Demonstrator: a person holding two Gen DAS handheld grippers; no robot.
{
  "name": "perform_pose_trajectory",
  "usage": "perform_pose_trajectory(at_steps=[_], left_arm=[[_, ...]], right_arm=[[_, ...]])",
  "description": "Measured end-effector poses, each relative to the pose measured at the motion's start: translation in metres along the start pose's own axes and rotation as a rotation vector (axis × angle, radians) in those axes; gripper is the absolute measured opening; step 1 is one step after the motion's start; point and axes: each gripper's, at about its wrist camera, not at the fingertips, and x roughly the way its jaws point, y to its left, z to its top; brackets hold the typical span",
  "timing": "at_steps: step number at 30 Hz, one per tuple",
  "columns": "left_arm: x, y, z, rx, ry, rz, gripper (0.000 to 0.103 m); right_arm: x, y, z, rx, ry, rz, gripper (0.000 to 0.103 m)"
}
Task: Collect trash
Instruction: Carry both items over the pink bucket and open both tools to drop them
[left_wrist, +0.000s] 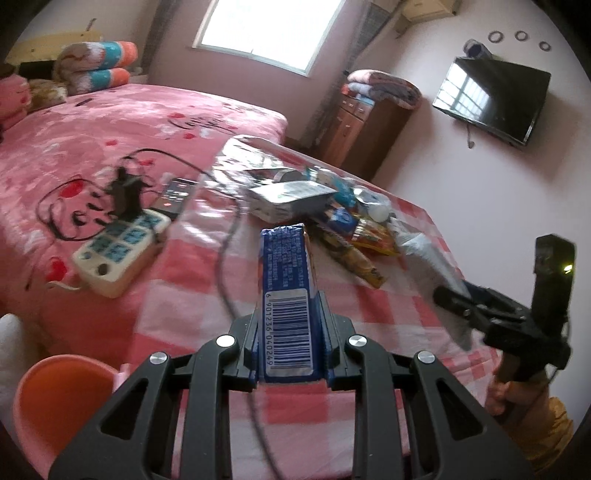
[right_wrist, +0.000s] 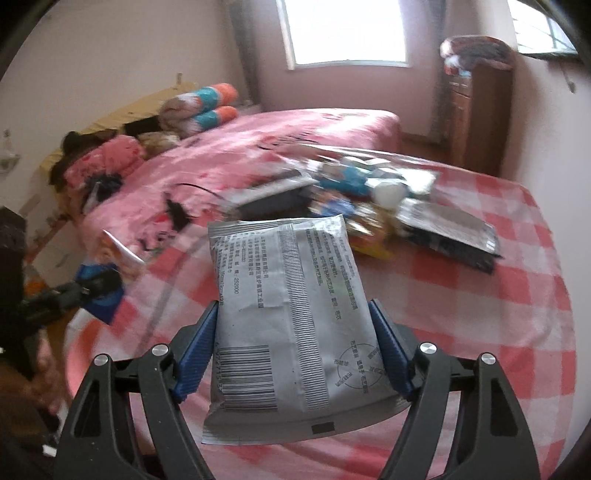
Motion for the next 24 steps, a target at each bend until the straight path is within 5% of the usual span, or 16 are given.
perform_pose_trajectory(at_steps=[11, 24], left_arm=[[-0.05, 0.091, -0.031, -0.126, 0.007, 0.203, 0.026], [-0.053, 0.18, -0.093, -0.296, 0.122, 0.331, 0.027]], right_arm=[[0.024, 0.136, 0.015, -0.234, 0.055, 0.25, 0.078], [0.073, 0.269, -0.03, -0.545, 0.195, 0.41, 0.078]])
